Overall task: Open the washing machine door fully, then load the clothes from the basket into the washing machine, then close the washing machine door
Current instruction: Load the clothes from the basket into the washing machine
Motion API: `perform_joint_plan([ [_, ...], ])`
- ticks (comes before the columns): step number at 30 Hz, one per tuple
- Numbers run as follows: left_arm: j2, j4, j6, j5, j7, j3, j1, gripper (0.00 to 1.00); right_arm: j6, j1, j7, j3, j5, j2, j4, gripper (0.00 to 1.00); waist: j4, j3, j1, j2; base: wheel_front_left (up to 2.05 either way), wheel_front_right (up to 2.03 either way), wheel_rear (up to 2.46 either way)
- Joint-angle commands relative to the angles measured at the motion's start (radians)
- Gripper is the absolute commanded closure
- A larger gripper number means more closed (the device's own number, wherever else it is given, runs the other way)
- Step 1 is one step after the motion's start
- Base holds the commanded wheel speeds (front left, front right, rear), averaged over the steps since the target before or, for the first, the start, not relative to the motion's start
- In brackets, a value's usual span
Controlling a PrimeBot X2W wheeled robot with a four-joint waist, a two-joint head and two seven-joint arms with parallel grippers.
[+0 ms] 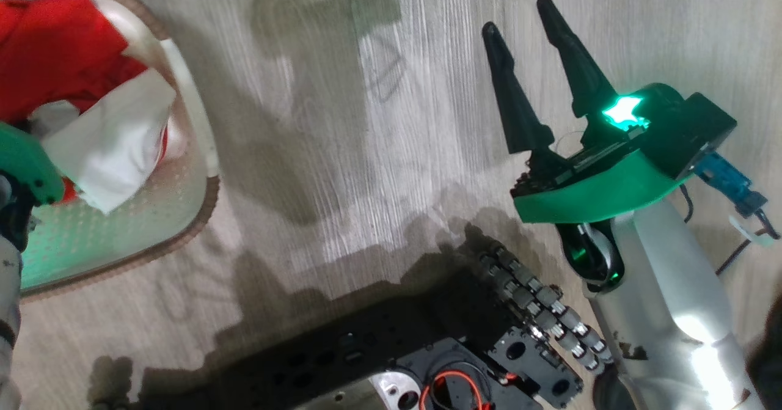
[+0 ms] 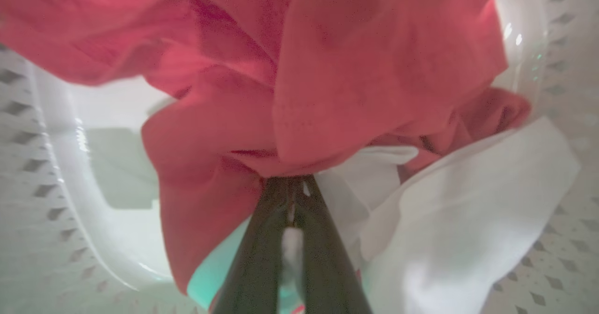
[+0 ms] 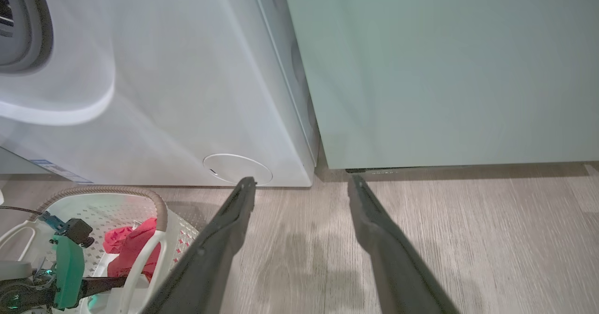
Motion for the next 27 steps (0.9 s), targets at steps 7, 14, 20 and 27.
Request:
perform_joint_plan([
  [7,0.022,-0.047,0.031,0.034,-0.189,-0.011,0.067,1.00,0.000,0.056,-0.006,-0.030,-0.021,0.001,-0.012,0.00,0.080,-0.109,0.0000,0.0000,0.00,0.00,0.00],
  [14,-0.029,-0.170,0.059,0.042,-0.252,-0.012,0.119,1.00,0.000,0.085,-0.006,-0.086,-0.065,0.001,0.017,0.00,0.164,-0.234,0.0000,0.0000,0.00,0.00,0.00],
  [20,-0.071,-0.438,0.101,0.054,-0.255,0.030,0.230,1.00,0.000,0.125,-0.001,-0.149,-0.077,0.001,0.040,0.00,0.225,-0.350,0.0000,0.0000,0.00,0.00,0.00],
  [27,-0.102,-0.761,0.154,0.085,-0.255,0.080,0.397,1.00,0.000,0.165,0.028,-0.175,-0.090,0.001,0.043,0.00,0.256,-0.473,0.0000,0.0000,0.00,0.00,0.00],
])
